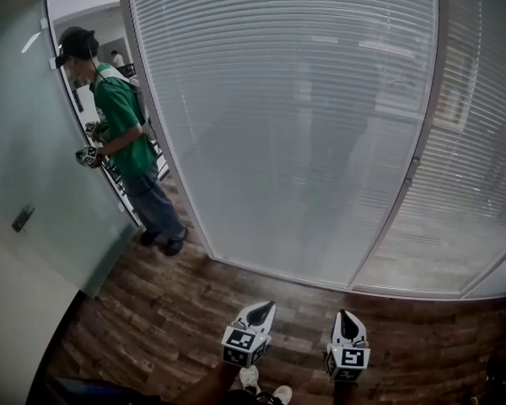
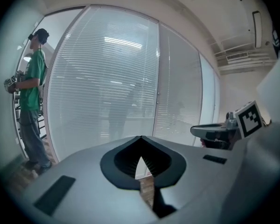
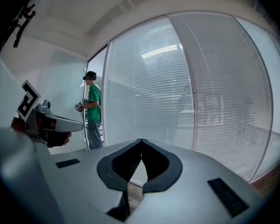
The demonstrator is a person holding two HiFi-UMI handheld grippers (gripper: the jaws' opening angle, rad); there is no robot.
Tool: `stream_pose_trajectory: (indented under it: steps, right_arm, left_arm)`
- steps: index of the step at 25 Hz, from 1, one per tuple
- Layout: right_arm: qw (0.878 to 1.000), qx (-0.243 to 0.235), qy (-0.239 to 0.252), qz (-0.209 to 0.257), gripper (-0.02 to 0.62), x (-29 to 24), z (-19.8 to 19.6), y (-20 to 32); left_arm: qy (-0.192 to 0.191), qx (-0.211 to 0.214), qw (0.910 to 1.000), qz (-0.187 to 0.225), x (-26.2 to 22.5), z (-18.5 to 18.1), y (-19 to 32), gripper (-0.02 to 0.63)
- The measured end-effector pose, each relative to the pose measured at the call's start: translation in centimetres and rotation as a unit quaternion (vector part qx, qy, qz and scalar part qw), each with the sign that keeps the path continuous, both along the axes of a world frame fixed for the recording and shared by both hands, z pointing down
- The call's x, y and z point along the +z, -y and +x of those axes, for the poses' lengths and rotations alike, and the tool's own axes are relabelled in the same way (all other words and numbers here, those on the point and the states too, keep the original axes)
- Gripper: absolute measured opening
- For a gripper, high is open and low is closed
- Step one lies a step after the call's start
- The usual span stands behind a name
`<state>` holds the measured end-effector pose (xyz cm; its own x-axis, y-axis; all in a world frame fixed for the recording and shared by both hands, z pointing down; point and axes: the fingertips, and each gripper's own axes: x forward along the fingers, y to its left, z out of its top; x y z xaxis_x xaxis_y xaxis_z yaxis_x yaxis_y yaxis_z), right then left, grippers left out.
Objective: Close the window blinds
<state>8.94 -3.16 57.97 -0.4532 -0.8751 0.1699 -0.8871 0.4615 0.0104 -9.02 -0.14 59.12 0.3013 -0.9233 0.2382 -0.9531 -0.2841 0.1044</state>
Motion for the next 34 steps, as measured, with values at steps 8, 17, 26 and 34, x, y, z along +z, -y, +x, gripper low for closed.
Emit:
stream_pose_trajectory:
  steps: [8,17,26,34]
  right_arm:
    - [0.999,0.017,0.017,0.036,0.003,-2.8,-1.7,-1.5]
    - [0.998,0.013,0.012,0.062,0.003,-4.4,-2.9,-2.3]
    - [0.997,0.021,0.005,0.074,0.003,-5.7,-6.1,-4.6]
    - [0.993,0.009,0.026,0.114,0.003,-9.0,-7.8,-0.7]
  left_arm:
    - [0.006,-0.008,0.9997,0.022,-2.6,-1.2,-0.7,-0.005]
    - [-0.002,-0.008,0.9993,0.035,-3.7,-1.5,-1.5,-0.005]
    - [0.0,-0.013,0.999,0.043,-4.2,-5.0,-4.1,-0.005]
    - [0.033,-0.005,0.9968,0.072,-8.4,-6.1,-0.1,-0.005]
